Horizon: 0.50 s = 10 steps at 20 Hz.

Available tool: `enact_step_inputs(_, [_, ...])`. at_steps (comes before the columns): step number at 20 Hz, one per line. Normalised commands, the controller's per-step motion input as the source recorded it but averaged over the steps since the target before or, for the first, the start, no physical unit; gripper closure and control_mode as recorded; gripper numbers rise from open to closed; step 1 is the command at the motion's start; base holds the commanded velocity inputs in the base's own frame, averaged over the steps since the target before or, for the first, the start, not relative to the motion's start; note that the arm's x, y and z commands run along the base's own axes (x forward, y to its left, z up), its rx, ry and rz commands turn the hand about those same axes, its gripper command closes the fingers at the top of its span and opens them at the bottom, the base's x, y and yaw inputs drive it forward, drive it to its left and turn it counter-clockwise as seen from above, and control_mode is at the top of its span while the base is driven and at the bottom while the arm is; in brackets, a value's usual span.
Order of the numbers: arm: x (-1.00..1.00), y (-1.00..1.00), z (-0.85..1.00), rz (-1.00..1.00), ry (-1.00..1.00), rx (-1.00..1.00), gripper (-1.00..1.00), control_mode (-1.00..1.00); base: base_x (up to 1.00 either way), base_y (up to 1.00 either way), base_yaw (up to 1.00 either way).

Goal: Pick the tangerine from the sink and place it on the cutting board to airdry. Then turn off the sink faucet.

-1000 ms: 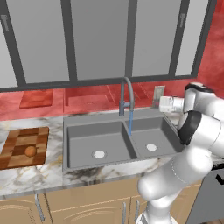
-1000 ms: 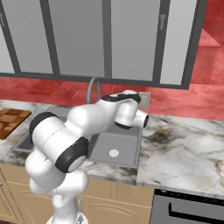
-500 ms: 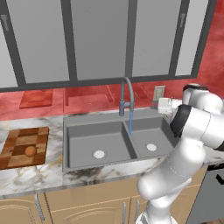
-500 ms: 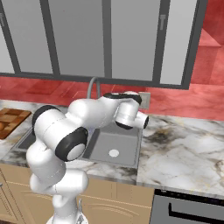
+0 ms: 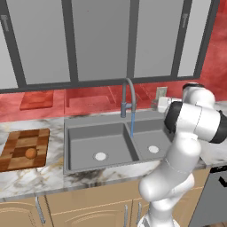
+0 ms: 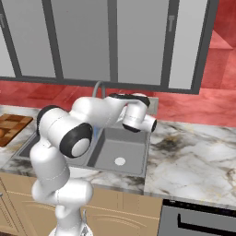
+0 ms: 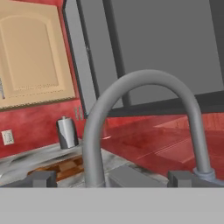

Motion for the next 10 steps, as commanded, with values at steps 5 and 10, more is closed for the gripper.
enact_step_inputs(5, [0.16, 0.00, -0.07, 0.00, 0.00, 0.00, -1.00, -1.00, 0.00, 0.00, 0.00])
enact_step_inputs(10, [0.12, 0.00, -0.09, 0.00, 0.00, 0.00, -1.00, -1.00, 0.00, 0.00, 0.00])
